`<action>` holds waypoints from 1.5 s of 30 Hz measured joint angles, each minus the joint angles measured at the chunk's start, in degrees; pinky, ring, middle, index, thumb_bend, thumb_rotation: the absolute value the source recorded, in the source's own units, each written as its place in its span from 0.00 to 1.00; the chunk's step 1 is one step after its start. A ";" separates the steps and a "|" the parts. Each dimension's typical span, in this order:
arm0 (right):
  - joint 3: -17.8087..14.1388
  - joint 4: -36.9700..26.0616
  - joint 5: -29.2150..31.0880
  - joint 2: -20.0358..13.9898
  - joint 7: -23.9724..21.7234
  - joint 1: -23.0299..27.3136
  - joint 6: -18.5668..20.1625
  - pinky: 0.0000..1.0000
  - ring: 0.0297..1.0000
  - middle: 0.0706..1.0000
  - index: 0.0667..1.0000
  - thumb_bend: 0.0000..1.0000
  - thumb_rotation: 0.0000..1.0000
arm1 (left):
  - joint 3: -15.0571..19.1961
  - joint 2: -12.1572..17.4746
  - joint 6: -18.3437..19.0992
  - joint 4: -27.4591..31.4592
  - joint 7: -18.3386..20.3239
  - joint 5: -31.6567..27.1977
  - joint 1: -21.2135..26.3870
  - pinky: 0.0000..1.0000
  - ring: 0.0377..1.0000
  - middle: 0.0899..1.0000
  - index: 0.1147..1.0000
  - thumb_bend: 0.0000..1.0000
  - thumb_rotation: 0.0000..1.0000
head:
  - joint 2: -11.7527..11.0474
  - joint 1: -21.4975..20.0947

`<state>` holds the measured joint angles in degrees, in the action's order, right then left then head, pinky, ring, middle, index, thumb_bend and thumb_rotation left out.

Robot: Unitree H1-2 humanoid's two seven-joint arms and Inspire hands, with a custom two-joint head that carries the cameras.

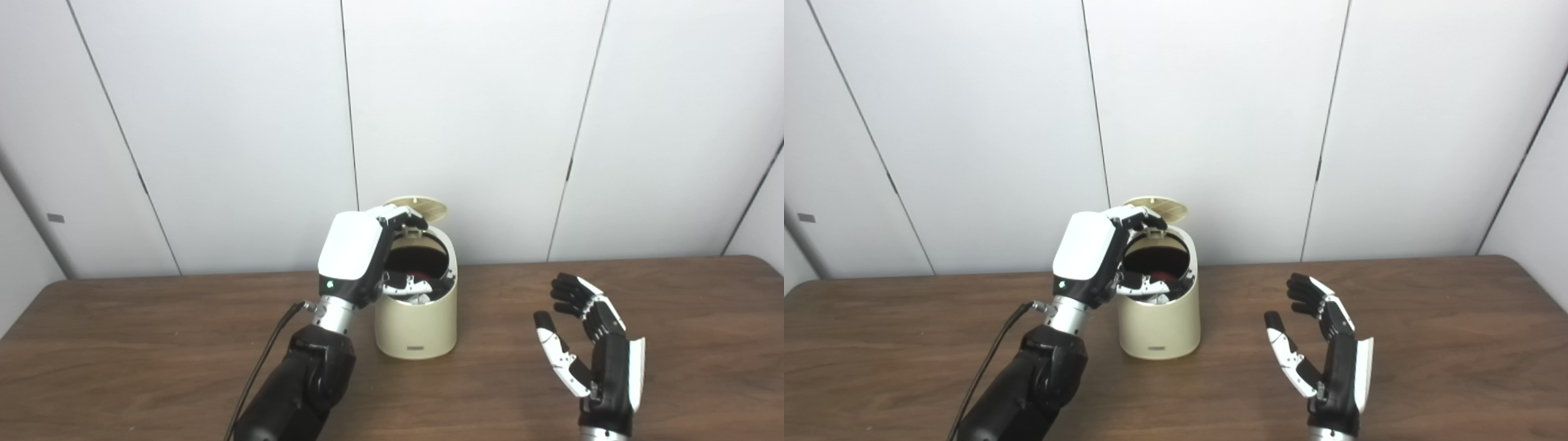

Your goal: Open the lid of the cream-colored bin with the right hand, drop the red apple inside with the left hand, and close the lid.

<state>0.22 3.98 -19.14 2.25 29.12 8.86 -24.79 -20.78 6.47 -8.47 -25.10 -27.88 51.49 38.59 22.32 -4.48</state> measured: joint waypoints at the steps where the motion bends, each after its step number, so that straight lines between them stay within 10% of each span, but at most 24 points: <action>1: 0.06 0.00 -0.07 -0.02 0.05 0.00 0.00 0.60 0.66 0.66 0.67 0.22 0.31 | -0.13 0.05 -0.33 -0.66 -0.80 0.12 0.19 0.52 0.61 0.62 0.57 0.96 0.02 | 0.00 0.00; 14: 0.50 0.01 0.05 -0.18 0.34 0.02 0.00 0.62 0.67 0.67 0.67 0.23 0.29 | -0.54 0.77 -2.75 -2.40 -2.54 -1.15 0.90 0.47 0.54 0.56 0.52 0.92 0.06 | -0.09 0.26; 17: 0.57 0.01 0.04 -0.17 0.34 0.05 0.00 0.61 0.67 0.67 0.68 0.23 0.31 | 1.41 0.66 -6.25 -1.36 -1.40 -5.90 0.39 0.36 0.41 0.45 0.43 0.60 0.02 | 0.09 0.09; 20: 0.48 -0.06 0.04 -0.15 0.33 0.04 0.00 0.61 0.66 0.67 0.67 0.22 0.29 | 4.47 0.17 -9.12 3.93 -0.11 -12.70 -2.33 0.33 0.40 0.44 0.43 0.51 0.00 | 0.09 0.09; 29: 0.41 -0.09 0.26 -0.32 0.18 0.04 0.00 0.62 0.67 0.67 0.67 0.23 0.31 | 7.57 -1.11 -14.34 14.40 4.04 -20.87 -8.85 0.31 0.39 0.44 0.43 0.50 0.00 | 0.09 0.79; 37: -0.41 -3.77 1.01 0.52 -1.59 -0.35 0.01 0.65 0.70 0.69 0.69 0.22 0.23 | 2.37 1.65 -17.32 20.67 -3.74 -23.68 -12.01 0.35 0.40 0.42 0.44 0.51 0.00 | 0.35 0.97; 40: 0.16 -4.23 -0.04 -0.19 -2.60 -0.54 0.00 0.64 0.71 0.71 0.71 0.25 0.35 | 2.33 2.17 -17.44 23.68 -2.20 -32.10 -13.73 0.42 0.50 0.53 0.43 0.48 0.09 | 0.53 1.05; 42: 0.47 -5.08 -1.82 -1.36 -3.06 -0.55 0.00 0.60 0.69 0.70 0.69 0.30 0.49 | 3.42 1.83 -17.44 26.15 1.02 -39.57 -15.53 0.52 0.61 0.64 0.62 0.42 0.61 | 0.53 0.97; 45: 0.36 -8.21 -4.60 -2.36 -4.02 0.15 0.06 0.58 0.69 0.70 0.70 0.31 0.54 | 6.18 0.60 -17.46 28.58 5.37 -48.31 -18.86 0.59 0.67 0.69 0.69 0.40 0.77 | 0.53 0.97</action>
<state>0.58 -4.23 -23.74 -0.11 25.09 9.01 -24.73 -14.60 7.07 -25.93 3.48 -22.51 3.18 19.73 22.85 -3.52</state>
